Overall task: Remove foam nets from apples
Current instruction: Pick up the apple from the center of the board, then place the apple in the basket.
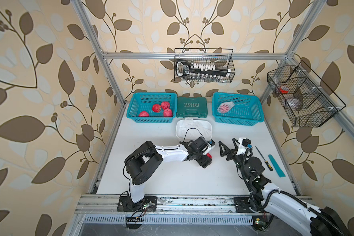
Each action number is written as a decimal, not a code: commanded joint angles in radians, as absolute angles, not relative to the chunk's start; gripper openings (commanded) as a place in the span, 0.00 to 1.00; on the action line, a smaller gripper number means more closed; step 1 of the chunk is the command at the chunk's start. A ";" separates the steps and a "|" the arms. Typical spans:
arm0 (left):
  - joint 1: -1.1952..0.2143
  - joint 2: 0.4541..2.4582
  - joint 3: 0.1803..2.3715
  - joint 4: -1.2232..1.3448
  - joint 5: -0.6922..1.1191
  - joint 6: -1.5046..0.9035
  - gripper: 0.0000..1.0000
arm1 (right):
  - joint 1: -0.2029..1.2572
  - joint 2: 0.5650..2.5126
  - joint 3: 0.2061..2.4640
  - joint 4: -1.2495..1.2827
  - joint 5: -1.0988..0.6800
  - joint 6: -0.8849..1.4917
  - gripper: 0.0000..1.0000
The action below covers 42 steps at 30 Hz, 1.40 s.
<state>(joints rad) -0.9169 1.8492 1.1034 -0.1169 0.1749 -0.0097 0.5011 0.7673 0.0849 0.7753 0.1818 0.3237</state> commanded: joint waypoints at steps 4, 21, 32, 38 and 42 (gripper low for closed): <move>-0.920 1.852 1.106 -0.107 0.145 -0.004 0.62 | 0.501 0.764 0.085 0.776 0.179 0.317 1.00; -0.650 1.454 1.090 -0.200 0.114 0.041 0.57 | 0.521 0.822 0.072 0.978 -0.200 0.263 1.00; -0.265 1.655 1.394 -0.341 0.107 0.045 0.58 | 0.680 0.966 0.194 0.858 -0.205 0.138 1.00; -0.128 1.901 1.705 -0.497 0.111 0.074 0.58 | 0.684 0.960 0.197 0.842 -0.155 0.138 1.00; -0.080 2.024 1.836 -0.537 0.094 0.090 0.58 | 0.684 0.947 0.192 0.833 -0.133 0.138 1.00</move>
